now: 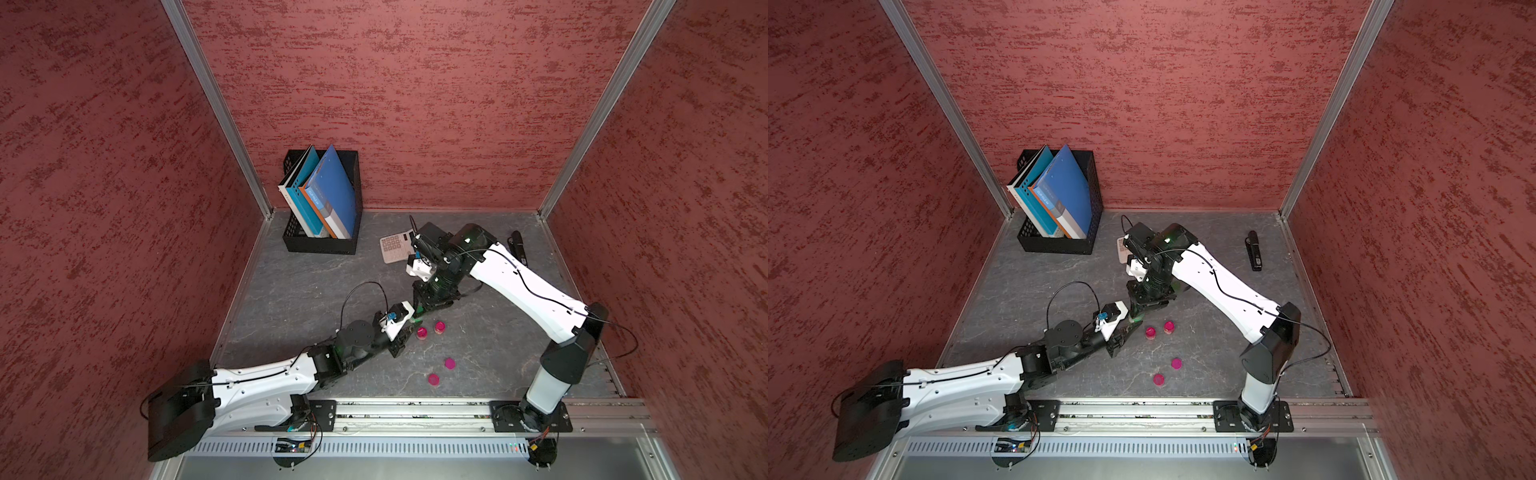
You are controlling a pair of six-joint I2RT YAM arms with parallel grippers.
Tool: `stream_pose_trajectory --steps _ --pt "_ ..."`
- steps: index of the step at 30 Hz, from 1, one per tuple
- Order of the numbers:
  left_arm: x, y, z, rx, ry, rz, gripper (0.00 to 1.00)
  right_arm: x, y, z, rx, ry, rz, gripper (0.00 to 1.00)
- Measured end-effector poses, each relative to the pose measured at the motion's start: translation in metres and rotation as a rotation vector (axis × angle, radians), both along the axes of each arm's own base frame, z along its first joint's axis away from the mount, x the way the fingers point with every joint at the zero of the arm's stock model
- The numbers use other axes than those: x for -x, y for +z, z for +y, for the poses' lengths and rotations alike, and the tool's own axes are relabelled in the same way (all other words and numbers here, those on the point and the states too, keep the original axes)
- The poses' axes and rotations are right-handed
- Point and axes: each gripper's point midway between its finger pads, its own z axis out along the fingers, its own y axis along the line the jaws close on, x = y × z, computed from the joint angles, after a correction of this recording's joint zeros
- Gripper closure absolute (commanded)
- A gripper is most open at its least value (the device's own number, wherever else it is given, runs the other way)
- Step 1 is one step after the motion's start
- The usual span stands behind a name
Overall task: Close the paint jar lid
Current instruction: Close the lid on the paint jar.
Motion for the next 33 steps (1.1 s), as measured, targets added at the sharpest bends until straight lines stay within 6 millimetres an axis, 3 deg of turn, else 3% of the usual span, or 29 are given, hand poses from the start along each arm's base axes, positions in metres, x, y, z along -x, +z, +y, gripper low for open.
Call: stream_pose_trajectory --steps 16,25,33 --pt "0.001 -0.005 -0.001 -0.016 -0.003 0.008 0.77 0.001 -0.01 0.001 0.032 -0.008 0.007 0.64" --pt "0.001 0.015 -0.001 0.034 -0.003 -0.018 0.77 0.001 -0.014 0.011 0.008 -0.016 0.014 0.52" --pt "0.0 0.015 -0.001 0.041 0.001 -0.013 0.77 -0.003 -0.005 0.013 -0.01 -0.017 -0.014 0.35"
